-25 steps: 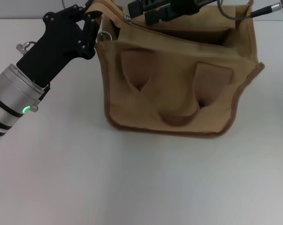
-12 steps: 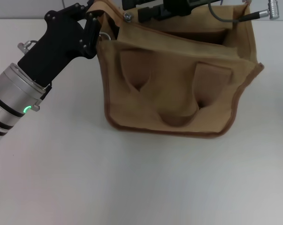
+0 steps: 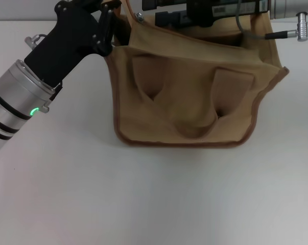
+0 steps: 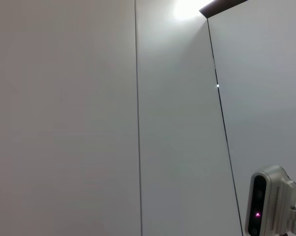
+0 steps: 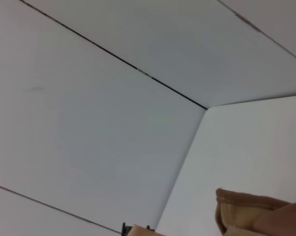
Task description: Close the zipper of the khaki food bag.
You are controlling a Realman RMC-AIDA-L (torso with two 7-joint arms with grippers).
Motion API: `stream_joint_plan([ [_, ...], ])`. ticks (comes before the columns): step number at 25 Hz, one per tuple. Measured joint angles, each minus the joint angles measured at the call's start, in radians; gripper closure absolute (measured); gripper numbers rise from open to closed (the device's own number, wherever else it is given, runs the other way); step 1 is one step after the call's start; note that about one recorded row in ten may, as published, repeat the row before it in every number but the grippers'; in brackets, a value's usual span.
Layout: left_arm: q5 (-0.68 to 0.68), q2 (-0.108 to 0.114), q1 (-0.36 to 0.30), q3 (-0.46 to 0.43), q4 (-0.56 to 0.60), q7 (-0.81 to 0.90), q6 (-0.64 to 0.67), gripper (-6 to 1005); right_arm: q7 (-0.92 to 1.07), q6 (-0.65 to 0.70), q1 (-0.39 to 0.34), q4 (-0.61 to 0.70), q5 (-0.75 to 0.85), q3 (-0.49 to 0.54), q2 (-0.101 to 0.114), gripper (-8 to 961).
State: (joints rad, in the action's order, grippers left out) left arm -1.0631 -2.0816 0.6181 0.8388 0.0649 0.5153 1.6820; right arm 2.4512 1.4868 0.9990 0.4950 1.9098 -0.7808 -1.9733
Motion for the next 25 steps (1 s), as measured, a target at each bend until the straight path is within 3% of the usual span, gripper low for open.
stream_joint_plan([
  [11, 0.000, 0.000, 0.003, -0.001, -0.013, 0.000, -0.009, 971, -0.035, 0.006, 0.016, -0.007, -0.041, -0.001, -0.024, 253],
  [25, 0.000, 0.000, -0.006, -0.003, -0.015, 0.000, -0.002, 972, -0.054, -0.031, -0.010, -0.032, -0.042, 0.007, -0.030, 253],
])
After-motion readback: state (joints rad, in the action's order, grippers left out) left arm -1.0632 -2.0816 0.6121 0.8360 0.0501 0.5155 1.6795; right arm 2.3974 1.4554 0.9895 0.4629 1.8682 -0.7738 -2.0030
